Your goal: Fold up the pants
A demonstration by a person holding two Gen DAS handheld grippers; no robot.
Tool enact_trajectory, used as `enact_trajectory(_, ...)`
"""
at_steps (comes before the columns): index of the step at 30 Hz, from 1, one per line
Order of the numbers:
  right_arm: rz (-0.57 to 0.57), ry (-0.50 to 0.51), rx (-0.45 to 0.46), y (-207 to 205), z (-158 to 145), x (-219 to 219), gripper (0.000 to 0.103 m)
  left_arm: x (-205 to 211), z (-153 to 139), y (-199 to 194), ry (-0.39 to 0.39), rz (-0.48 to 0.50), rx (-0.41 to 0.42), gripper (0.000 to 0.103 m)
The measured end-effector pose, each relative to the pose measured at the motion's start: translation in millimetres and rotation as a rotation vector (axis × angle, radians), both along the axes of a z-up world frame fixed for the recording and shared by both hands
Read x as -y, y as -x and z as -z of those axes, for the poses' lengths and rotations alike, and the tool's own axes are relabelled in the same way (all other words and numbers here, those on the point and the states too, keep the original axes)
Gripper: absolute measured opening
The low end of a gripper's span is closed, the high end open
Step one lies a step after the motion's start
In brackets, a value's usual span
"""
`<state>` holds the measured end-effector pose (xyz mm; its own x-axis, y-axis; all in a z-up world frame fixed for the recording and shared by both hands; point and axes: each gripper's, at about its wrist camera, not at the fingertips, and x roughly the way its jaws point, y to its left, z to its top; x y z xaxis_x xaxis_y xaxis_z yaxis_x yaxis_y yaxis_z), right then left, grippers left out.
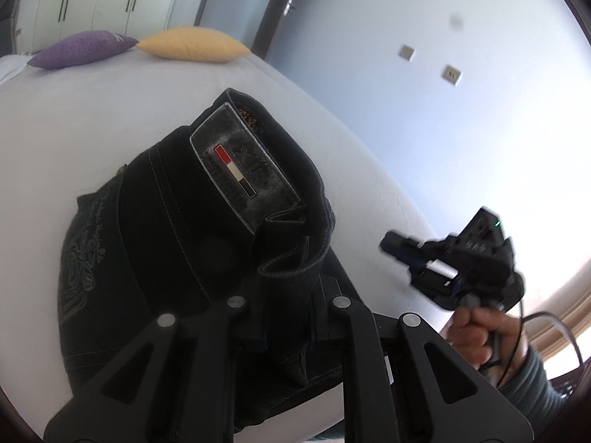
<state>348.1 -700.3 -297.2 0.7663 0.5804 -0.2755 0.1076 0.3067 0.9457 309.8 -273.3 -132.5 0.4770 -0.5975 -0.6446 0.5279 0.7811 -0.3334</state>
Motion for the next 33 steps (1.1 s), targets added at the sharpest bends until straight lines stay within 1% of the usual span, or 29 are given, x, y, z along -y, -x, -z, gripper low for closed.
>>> enact_trajectory(2, 0.029, -0.006, 0.000, 8, 1, 10, 0.009, 12, 11, 0, -0.032, 0.015, 0.000, 0.011)
enact_trajectory(3, 0.043, -0.011, 0.001, 12, 2, 14, 0.009, 18, 14, -1, -0.045, 0.020, -0.002, 0.011)
enact_trajectory(4, 0.052, -0.014, 0.001, 14, 3, 16, 0.009, 25, 15, -11, -0.060, 0.025, -0.004, 0.011)
enact_trajectory(6, 0.064, -0.017, 0.000, 18, 4, 19, 0.009, 40, 19, -12, -0.085, 0.038, 0.004, 0.011)
enact_trajectory(7, 0.067, -0.017, -0.001, 16, 3, 22, 0.009, 45, 21, -1, -0.101, 0.045, 0.009, 0.011)
enact_trajectory(8, 0.070, -0.017, -0.003, 2, -2, 31, 0.009, 49, 22, 2, -0.113, 0.052, 0.013, 0.011)
enact_trajectory(11, 0.076, -0.020, -0.006, 1, 0, 35, 0.009, 66, 27, 8, -0.162, 0.073, 0.017, 0.011)
enact_trajectory(13, 0.079, -0.024, -0.008, 0, 2, 37, 0.009, 72, 36, 15, -0.189, 0.087, 0.017, 0.011)
enact_trajectory(21, 0.090, -0.024, -0.008, 12, -1, 49, 0.010, 95, 58, 7, -0.230, 0.100, -0.007, 0.012)
enact_trajectory(26, 0.086, -0.021, -0.013, 10, 0, 46, 0.010, 112, 68, 10, -0.266, 0.101, 0.015, 0.014)
enact_trajectory(29, 0.083, -0.019, -0.014, 10, -1, 45, 0.010, 119, 74, 13, -0.291, 0.115, 0.029, 0.020)
enact_trajectory(31, 0.086, -0.012, -0.014, 11, -3, 47, 0.009, 126, 80, 18, -0.315, 0.125, 0.040, 0.027)
enact_trajectory(32, 0.088, -0.010, -0.013, 11, -4, 48, 0.010, 127, 80, 22, -0.316, 0.131, 0.052, 0.034)
enact_trajectory(33, 0.092, -0.007, -0.012, 12, -5, 49, 0.010, 127, 80, 24, -0.311, 0.141, 0.054, 0.045)
